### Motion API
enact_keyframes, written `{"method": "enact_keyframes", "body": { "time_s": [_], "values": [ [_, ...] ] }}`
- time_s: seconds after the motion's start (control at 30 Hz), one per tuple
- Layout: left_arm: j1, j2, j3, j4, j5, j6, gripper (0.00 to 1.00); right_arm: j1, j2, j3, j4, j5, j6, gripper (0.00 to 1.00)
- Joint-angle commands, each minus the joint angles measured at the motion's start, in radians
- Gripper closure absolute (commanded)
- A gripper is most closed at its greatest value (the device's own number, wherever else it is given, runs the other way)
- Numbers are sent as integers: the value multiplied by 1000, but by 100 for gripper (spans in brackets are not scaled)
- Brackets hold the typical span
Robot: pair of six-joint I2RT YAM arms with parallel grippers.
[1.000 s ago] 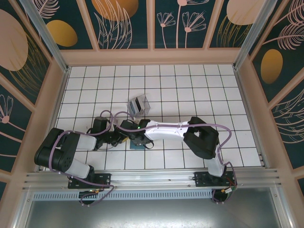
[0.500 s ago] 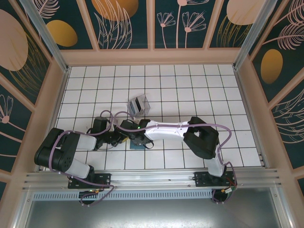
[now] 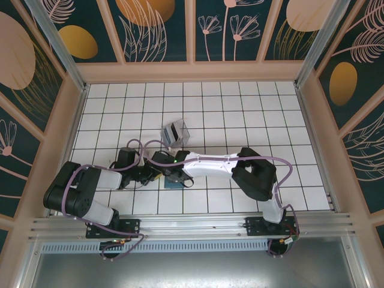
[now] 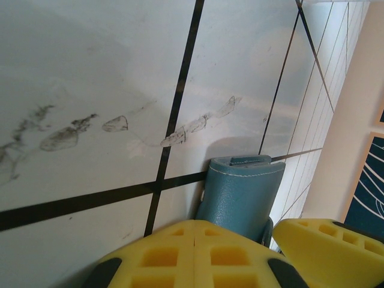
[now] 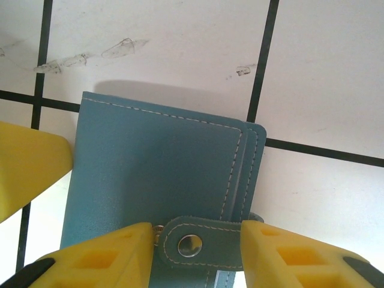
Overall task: Put the credit cards into the card holder
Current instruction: Close the button on the card holder.
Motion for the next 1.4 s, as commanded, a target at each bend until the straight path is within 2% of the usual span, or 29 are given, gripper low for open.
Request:
{"method": "enact_keyframes", "body": {
  "time_s": [0.0, 0.2, 0.47, 0.67, 1.37],
  "values": [
    [-8, 12, 0, -85, -29, 20, 96, -3, -44, -26, 13, 22, 20, 59],
    [-8, 4, -7, -90, -35, 20, 96, -2, -55, -37, 16, 20, 26, 77],
    [-8, -4, -11, -92, -38, 18, 96, -3, -87, -56, 28, 23, 25, 88],
    [-8, -12, -9, -93, -39, 14, 96, -4, -100, -64, 39, 15, 19, 91],
    [-8, 3, -12, -81, -38, 15, 96, -20, -46, -76, 88, -45, 12, 92]
  ]
}}
